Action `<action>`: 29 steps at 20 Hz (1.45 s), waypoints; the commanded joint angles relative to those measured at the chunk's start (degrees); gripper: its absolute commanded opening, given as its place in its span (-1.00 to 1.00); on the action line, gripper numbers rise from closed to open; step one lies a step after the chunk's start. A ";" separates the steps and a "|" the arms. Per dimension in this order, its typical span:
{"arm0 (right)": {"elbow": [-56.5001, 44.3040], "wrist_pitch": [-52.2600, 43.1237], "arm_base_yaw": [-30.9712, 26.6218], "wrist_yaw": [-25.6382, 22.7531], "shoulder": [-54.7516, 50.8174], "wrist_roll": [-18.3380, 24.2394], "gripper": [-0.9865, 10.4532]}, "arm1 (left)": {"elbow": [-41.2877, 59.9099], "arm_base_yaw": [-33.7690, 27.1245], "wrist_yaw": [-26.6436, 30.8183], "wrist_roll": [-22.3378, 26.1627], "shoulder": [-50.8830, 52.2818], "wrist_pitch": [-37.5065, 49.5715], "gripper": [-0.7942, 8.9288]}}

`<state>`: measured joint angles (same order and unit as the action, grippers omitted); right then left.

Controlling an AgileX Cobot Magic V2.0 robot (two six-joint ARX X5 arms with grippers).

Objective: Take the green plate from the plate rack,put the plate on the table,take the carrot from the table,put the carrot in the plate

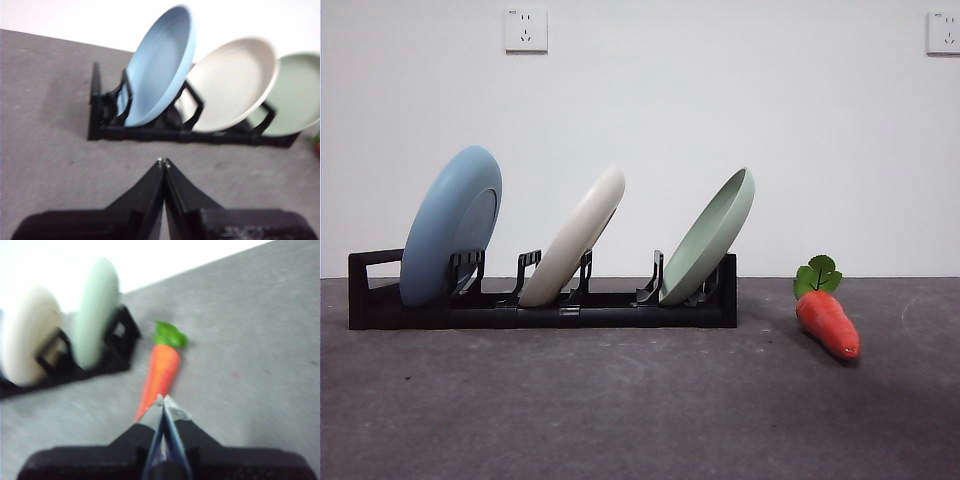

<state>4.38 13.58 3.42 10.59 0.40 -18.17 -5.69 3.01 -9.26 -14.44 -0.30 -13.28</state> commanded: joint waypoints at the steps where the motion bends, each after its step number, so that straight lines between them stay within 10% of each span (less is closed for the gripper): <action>1: 4.96 -1.01 0.13 1.42 1.40 -2.80 -0.85 | -5.66 -0.11 -1.55 -2.49 -0.48 -3.23 -0.85; 17: 48.02 42.12 0.13 13.55 31.89 19.32 -0.85 | -36.54 -0.09 -23.82 7.41 -20.04 -26.64 -0.85; 26: 54.97 56.81 0.90 13.51 38.66 24.13 -0.82 | -47.80 -0.09 -26.95 17.53 -28.57 -43.34 -0.83; 29: 54.97 56.74 0.90 13.46 38.66 23.87 -0.49 | -48.02 -0.07 -26.95 17.00 -29.31 -44.24 -0.05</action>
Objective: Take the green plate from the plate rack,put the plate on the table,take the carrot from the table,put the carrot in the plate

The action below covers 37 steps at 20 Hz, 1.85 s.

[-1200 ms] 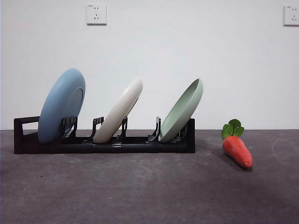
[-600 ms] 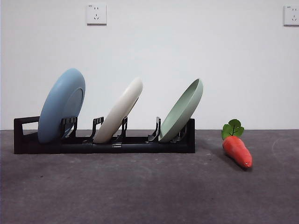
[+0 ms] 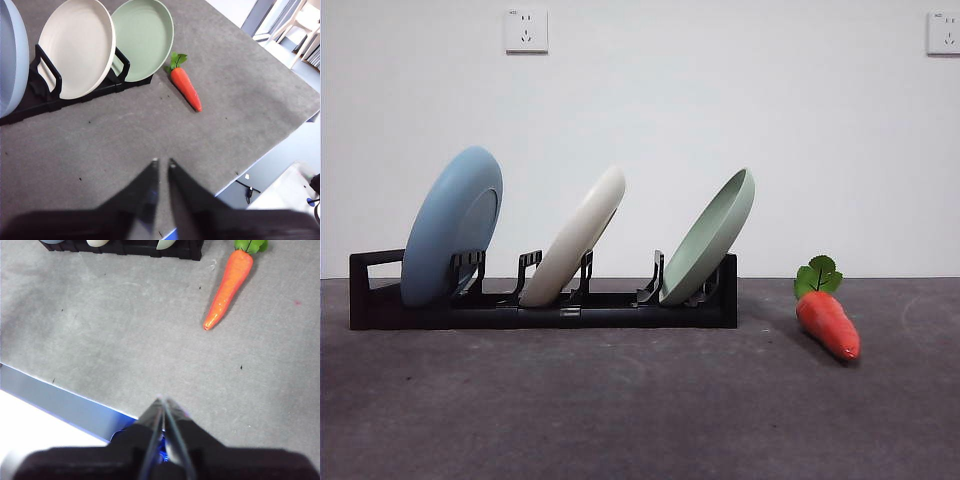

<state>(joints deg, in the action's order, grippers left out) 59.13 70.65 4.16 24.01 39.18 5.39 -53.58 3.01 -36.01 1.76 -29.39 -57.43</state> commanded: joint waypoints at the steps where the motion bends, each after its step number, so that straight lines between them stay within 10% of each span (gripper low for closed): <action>1: 0.22 -0.33 0.15 -0.07 -0.11 -0.59 -0.13 | -0.13 -0.04 -0.26 0.81 -0.46 -0.13 0.31; 3: 0.22 -0.33 0.15 -0.09 -0.11 -1.33 0.40 | -0.13 0.13 -0.59 0.81 -0.72 -0.07 0.39; 12: 0.22 -0.28 0.15 0.02 -0.11 -2.10 0.38 | -2.16 6.45 -6.23 -6.54 -9.05 13.92 0.39; 24: 0.22 -0.31 0.15 -0.09 0.20 -2.12 0.38 | -25.33 34.64 21.09 -4.85 -45.18 32.94 0.39; 37: 0.22 -0.26 0.13 -0.33 0.20 -2.56 0.38 | -34.69 38.62 32.98 1.38 -77.24 55.93 0.39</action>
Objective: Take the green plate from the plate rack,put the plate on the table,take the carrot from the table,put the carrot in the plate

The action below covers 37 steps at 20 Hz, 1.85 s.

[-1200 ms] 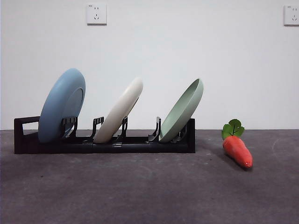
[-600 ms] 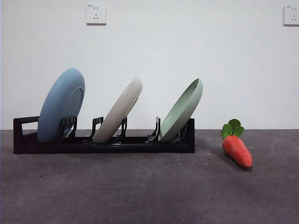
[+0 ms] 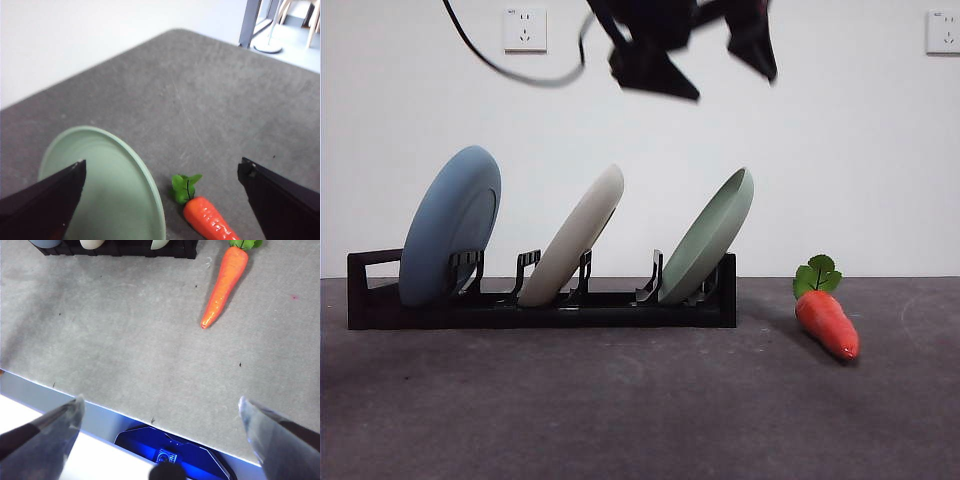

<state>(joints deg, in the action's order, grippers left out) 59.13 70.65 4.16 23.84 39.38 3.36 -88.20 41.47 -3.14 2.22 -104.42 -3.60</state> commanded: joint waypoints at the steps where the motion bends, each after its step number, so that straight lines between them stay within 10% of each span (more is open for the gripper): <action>1: 0.22 -0.26 0.13 -0.15 0.00 -0.52 0.38 | -0.07 0.17 0.11 0.92 -3.82 3.50 0.39; 8: 0.22 -0.24 0.13 -0.15 0.00 -0.94 0.38 | -0.07 0.17 0.66 0.85 -11.78 5.88 0.37; 14: 0.22 -0.28 0.13 -0.17 0.00 -0.94 0.38 | -0.07 0.17 1.53 0.81 -13.05 5.46 -0.40; 22: 0.22 -0.28 0.13 -0.15 0.00 -0.94 0.38 | -0.07 0.11 -1.86 0.52 -13.05 5.05 -0.85; 37: 0.22 -0.28 0.13 -0.13 0.00 -0.90 0.38 | -1.68 0.00 -7.34 -1.16 -6.29 3.82 -0.85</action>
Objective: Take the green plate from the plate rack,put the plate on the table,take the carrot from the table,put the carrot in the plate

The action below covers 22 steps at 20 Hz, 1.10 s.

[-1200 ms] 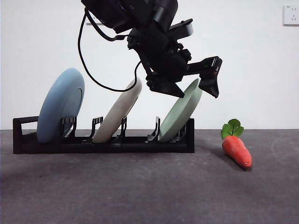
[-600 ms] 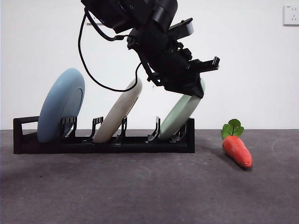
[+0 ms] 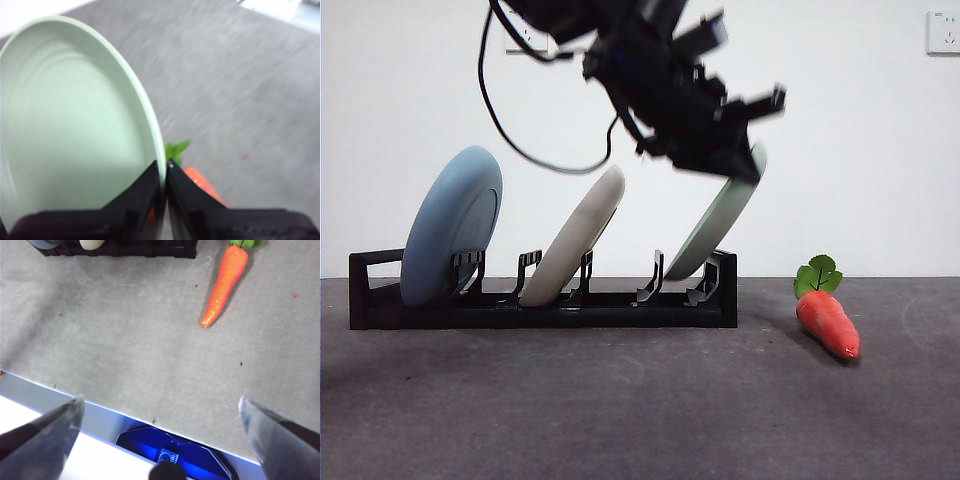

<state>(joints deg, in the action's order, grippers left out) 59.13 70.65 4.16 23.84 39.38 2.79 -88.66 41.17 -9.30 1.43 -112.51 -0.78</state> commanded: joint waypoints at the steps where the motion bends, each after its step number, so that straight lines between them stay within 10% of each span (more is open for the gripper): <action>1: 0.22 -0.28 0.13 -0.15 0.00 -0.33 0.38 | -1.70 0.33 -1.81 -0.39 2.84 0.68 -0.85; 8: 0.22 -0.35 0.13 -0.13 0.00 -0.35 0.38 | -1.81 2.99 -3.93 2.34 18.34 -14.95 -0.85; 13: 0.22 -1.79 0.13 -0.11 0.00 -0.42 0.38 | -1.81 9.53 14.64 13.57 32.33 -37.22 -0.85; 18: 0.22 -4.11 0.13 -0.11 0.02 -1.86 0.38 | -0.92 14.32 24.72 13.81 35.06 -56.57 -0.85; 22: 0.22 -5.01 0.13 -0.11 0.13 -2.29 0.38 | 7.32 19.71 30.64 11.23 35.06 -56.33 -0.85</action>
<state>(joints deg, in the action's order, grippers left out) 59.13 66.00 4.16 23.84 39.51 1.02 -82.26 60.64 20.53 13.41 -77.36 -57.36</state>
